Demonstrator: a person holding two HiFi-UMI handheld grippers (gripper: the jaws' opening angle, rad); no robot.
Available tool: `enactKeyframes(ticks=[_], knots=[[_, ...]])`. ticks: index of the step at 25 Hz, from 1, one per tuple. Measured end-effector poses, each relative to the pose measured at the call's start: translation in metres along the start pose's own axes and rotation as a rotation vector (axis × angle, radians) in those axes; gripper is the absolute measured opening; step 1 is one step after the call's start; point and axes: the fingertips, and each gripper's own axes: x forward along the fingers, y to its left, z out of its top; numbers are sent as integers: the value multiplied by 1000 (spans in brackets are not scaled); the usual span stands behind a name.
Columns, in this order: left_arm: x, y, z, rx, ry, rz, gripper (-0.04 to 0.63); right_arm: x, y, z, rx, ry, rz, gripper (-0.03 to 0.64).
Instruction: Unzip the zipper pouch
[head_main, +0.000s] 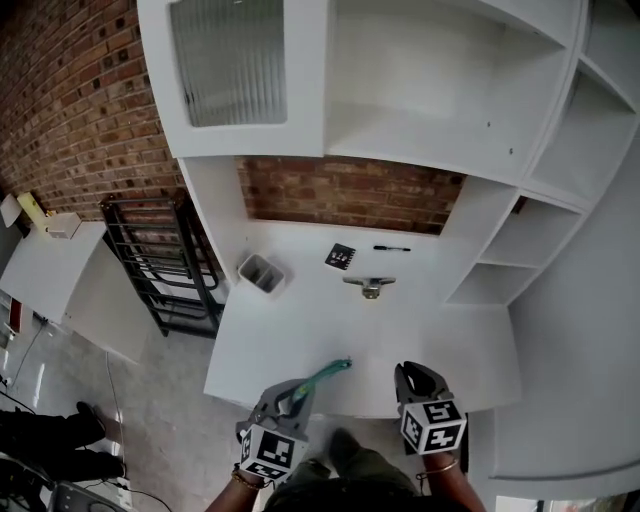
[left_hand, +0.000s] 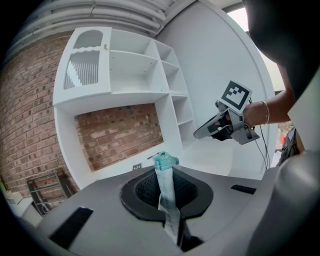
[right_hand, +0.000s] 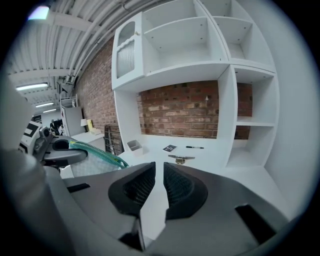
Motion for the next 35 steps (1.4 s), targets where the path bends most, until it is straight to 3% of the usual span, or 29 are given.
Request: enactKeyframes(ticks=[19, 30, 35], knots=[[132, 83, 40, 15, -56, 39, 6, 8, -83, -15, 96, 14, -129, 41], [211, 109, 27, -128, -62, 56, 6, 10, -123, -28, 132, 54, -181, 41], [235, 109, 10, -125, -44, 57, 6, 13, -132, -32, 142, 74, -182, 41]])
